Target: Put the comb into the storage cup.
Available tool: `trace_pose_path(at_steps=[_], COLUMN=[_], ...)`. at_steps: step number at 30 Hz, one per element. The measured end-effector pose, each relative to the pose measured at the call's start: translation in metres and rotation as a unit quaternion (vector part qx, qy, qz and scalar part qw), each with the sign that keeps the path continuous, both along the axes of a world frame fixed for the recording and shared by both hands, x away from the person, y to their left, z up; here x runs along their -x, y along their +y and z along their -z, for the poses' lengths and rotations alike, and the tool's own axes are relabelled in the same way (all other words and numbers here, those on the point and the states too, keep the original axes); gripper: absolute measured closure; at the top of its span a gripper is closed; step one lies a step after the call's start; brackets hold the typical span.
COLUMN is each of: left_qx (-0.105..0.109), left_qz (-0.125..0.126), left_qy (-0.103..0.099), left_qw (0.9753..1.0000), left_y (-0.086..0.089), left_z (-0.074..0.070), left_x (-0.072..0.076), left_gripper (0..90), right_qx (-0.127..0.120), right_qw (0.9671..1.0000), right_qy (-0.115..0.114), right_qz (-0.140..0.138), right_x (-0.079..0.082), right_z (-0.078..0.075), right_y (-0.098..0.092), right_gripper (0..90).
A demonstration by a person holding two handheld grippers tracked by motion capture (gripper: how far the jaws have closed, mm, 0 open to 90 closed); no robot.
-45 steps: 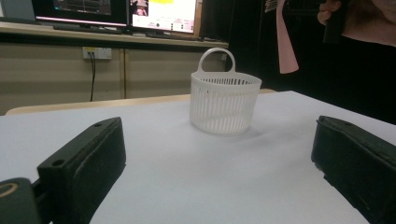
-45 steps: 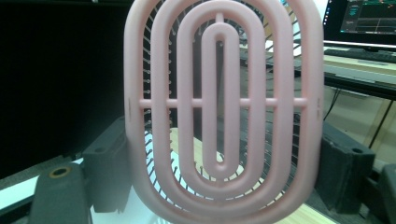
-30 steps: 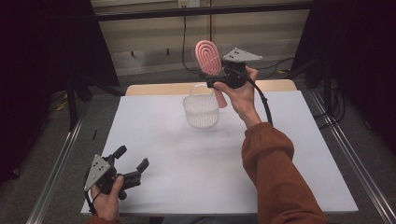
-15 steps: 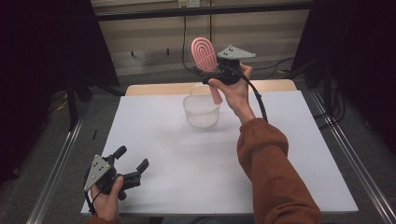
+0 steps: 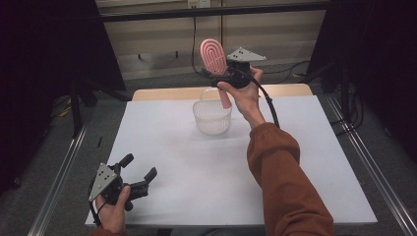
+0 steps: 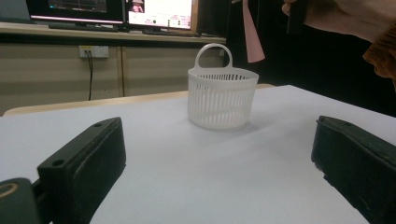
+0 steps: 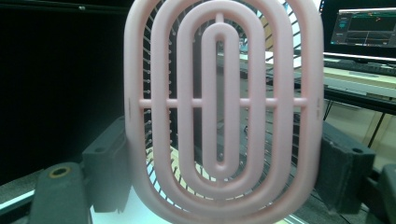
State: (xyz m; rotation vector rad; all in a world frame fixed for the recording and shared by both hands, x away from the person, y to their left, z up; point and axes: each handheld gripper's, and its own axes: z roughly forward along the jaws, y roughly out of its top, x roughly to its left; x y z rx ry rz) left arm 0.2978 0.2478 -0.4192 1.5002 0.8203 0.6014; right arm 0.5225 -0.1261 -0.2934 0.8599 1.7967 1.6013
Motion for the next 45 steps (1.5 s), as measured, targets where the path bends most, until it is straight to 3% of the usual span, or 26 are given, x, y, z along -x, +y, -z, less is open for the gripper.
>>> trace_pose_path(at_steps=[20, 29, 45], left_qx=[-0.001, -0.004, -0.005], left_qz=[0.003, 0.002, 0.005], left_qy=[0.002, 0.001, 0.001], left_qw=[1.0, 1.0, 1.0], left_y=[0.0, 0.0, 0.0], left_z=[0.001, 0.001, 0.001], left_x=[0.0, 0.0, 0.0], left_gripper=[3.1, 3.1, 3.1], right_qx=[-0.003, -0.01, 0.004], right_qw=[1.0, 0.9997, 0.9996], right_qy=[0.006, 0.02, 0.029], right_qz=[0.0, 0.003, 0.002], right_x=[-0.01, -0.01, -0.01], right_z=[0.025, 0.039, 0.056], right_y=[0.005, 0.003, 0.003], right_gripper=[19.3, 19.3, 19.3])
